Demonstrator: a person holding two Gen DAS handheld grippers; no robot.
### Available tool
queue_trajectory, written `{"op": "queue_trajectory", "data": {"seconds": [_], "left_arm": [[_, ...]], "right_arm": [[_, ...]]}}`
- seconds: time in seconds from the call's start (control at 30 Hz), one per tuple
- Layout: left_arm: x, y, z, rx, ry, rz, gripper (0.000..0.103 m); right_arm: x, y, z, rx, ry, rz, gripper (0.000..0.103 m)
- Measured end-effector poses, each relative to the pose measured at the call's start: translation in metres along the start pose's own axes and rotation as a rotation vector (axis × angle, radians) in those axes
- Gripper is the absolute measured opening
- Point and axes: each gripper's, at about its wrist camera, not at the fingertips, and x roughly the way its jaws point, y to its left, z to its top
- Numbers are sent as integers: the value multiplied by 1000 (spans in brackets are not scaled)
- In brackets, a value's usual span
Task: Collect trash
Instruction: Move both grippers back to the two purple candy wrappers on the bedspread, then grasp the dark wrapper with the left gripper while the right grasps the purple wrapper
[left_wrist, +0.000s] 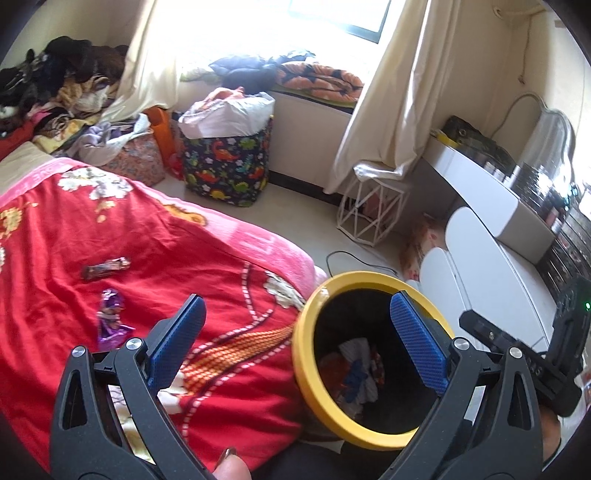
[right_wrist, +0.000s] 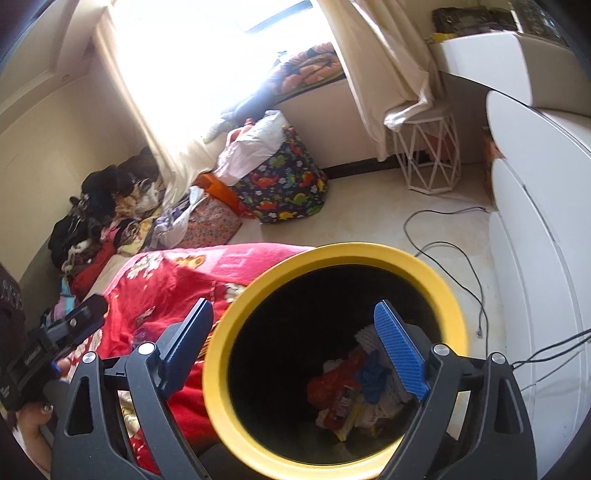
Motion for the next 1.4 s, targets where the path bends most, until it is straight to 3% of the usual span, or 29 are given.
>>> {"op": "queue_trajectory", "data": {"seconds": [0.57,0.97,1.23,1.4], "left_arm": [[-23,105,15,-166,-67,164,92],[-28,198,18,-302,-63,279,91],[-2,246,7,-414,12,259,63],[19,261,6,-452,63,224,60]], "right_arm": [[47,111,-26,-198,102,147,87],[114,213,-49,-346,216,287,87],[169,253,-71,-369,326,338,80],[202,266,-83,-371,401,331,74]]}}
